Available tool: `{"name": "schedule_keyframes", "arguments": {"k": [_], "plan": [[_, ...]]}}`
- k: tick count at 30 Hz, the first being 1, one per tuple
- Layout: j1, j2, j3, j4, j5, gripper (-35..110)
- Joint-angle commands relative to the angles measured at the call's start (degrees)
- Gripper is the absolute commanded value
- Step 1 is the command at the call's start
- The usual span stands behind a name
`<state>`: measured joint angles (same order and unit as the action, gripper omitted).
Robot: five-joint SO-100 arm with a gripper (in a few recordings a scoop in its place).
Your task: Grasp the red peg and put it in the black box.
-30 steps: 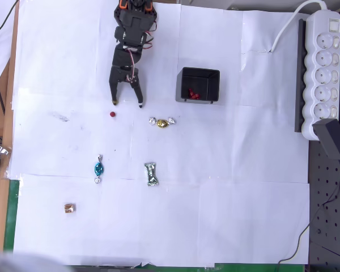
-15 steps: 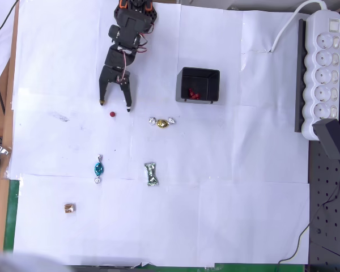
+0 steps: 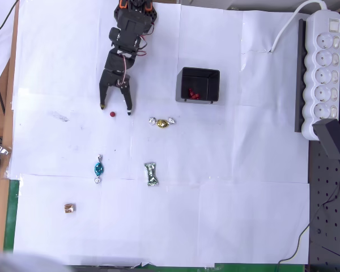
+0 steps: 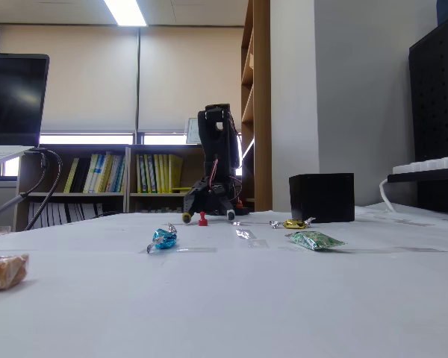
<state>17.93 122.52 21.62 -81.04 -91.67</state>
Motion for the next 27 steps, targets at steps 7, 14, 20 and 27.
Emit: {"name": "schedule_keyframes", "arguments": {"k": [7,14,20,27], "plan": [[-0.88,1.14,2.81,-0.26,-0.62,37],[-1.32,2.55,4.39,-0.18,-1.05,37],[-1.85,3.43,5.19,-0.09,-1.23,37],[-2.11,4.13,5.54,-0.09,-1.58,37]]}}
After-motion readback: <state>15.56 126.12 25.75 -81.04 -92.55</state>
